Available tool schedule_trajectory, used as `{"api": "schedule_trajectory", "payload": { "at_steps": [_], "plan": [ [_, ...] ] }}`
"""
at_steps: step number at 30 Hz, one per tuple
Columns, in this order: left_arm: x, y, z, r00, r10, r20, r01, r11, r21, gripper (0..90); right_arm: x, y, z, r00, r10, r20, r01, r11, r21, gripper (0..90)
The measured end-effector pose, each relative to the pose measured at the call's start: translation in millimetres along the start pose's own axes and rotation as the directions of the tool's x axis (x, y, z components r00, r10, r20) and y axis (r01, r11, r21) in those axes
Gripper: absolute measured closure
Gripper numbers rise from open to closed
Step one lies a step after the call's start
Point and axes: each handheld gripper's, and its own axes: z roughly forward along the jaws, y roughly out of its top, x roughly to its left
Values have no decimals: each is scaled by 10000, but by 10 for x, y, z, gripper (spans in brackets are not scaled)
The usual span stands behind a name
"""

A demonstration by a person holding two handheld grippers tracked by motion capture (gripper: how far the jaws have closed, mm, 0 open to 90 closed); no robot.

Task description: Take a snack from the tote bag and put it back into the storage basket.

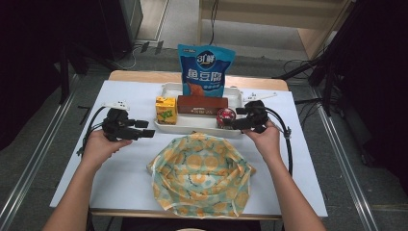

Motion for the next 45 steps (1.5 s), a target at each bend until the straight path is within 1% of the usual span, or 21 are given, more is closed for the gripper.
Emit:
{"api": "schedule_trajectory", "payload": {
  "at_steps": [4,9,12,17,21,22,24,27,37,41,45],
  "plan": [
    [7,2,7,10000,-36,44,37,10000,-33,388,47,-10,-54,9999,-133,72,133,9999,33,199],
    [16,5,10,9999,-69,77,69,10000,-28,387,106,-33,-139,9993,-385,-2,385,9992,-80,207],
    [21,8,7,9998,-114,164,115,9999,-91,387,126,-67,-202,9993,-365,-77,364,9992,-146,214],
    [18,12,-2,9999,-121,123,123,9998,-152,386,159,-107,-290,9994,-341,-17,341,9993,-171,217],
    [16,17,2,9998,-147,140,150,9997,-168,386,192,-137,-352,9992,-399,-2,399,9987,-313,222],
    [13,25,5,9998,-146,136,147,9998,-103,386,206,-148,-370,9991,-419,63,421,9986,-314,227],
    [4,34,3,9998,-87,183,89,9999,-134,385,229,-169,-402,9981,-578,195,585,9976,-376,229],
    [-9,42,4,9998,-32,196,35,9999,-145,385,261,-202,-438,9985,-537,102,540,9979,-363,228],
    [-7,45,15,9998,-30,185,32,9999,-102,384,325,-310,-522,9978,-657,28,657,9974,-289,230],
    [-1,43,19,9998,-26,187,28,10000,-75,384,347,-361,-560,9975,-698,66,699,9972,-266,230],
    [5,41,24,9998,-82,179,82,10000,2,383,357,-422,-589,9959,-847,329,855,9960,-246,230]
  ]
}}
